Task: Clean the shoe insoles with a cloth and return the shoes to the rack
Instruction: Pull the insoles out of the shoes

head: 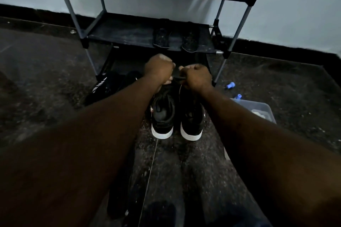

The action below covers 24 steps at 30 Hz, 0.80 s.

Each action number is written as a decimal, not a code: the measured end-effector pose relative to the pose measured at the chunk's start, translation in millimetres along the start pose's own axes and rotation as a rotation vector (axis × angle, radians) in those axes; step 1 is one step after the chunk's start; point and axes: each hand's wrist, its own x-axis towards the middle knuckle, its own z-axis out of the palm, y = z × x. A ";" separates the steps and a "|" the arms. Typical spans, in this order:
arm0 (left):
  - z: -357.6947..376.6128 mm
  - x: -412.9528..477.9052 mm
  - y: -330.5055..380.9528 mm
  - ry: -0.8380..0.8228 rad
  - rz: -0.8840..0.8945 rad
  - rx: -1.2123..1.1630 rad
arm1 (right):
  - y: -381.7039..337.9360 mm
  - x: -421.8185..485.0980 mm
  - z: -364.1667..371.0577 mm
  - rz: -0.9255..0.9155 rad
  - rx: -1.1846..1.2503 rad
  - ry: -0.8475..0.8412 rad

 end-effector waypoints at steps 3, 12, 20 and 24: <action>14.4 27.7 3.8 -0.049 0.015 0.003 | -2.5 30.3 2.3 -0.050 0.002 0.045; 18.7 84.2 8.7 -0.091 -0.043 -0.069 | -19.2 84.1 10.2 -0.033 -0.006 -0.099; 4.4 67.8 -24.5 0.133 0.029 -0.290 | 7.5 79.5 15.2 -0.032 0.174 0.151; -3.7 32.9 -47.5 0.225 0.009 -0.367 | 8.3 13.5 11.5 0.041 0.384 0.192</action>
